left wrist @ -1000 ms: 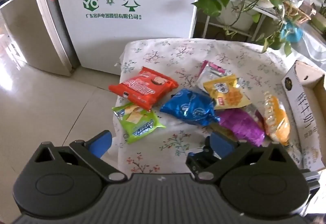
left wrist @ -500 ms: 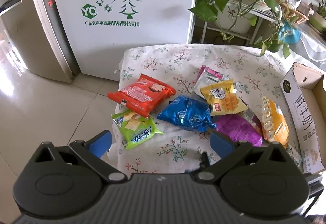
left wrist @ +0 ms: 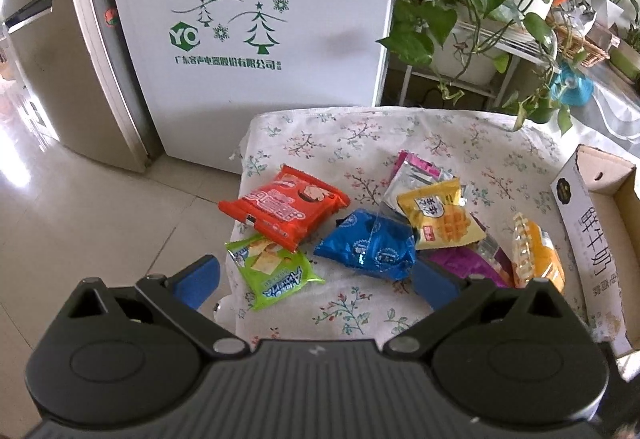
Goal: Organize snacks
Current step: 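Move both tools toward the snack pile on the table, then lower the right gripper over the yellow-orange snack bag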
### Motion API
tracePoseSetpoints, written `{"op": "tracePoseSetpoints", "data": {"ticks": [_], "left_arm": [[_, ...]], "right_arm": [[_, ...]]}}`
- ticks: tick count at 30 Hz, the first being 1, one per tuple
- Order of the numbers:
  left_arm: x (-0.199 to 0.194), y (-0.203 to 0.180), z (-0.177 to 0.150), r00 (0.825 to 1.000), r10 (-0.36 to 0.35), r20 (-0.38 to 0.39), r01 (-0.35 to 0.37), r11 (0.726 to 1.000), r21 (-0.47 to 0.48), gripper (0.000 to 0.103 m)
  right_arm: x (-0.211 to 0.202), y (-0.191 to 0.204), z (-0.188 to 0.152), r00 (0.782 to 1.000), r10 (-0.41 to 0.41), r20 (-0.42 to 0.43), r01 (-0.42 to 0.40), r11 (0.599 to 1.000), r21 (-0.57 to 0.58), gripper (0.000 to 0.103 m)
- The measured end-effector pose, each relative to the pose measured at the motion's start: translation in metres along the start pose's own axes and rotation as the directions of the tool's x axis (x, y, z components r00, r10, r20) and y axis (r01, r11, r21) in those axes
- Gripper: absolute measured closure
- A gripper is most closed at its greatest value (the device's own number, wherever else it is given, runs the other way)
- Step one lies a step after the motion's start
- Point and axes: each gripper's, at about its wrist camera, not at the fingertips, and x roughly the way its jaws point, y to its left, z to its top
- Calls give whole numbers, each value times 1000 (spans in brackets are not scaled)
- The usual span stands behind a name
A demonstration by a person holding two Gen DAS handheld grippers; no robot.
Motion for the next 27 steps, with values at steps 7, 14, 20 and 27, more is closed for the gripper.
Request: {"op": "tracePoseSetpoints", "data": {"ticks": [7,14,20,27], "left_arm": [[-1,-3,2,998,59,17,-60,998,19,1],[1,-8,0,997,80,9,-81,996,40,1],[10,-10,-1,994,108,-15,-107,993,51,1],[19,-17,-5,993,109,-45,-106,992,70,1]], "right_arm": [[-30,-28,8,994,105,13,-106,992,68,0],[-46,-61,31,996,89,23,-91,985,149,0],[-34,-86,48,996,88,-19,-79,952,296,0],[-22,-88,58,998,62,-25,-51,943,328,0]]}}
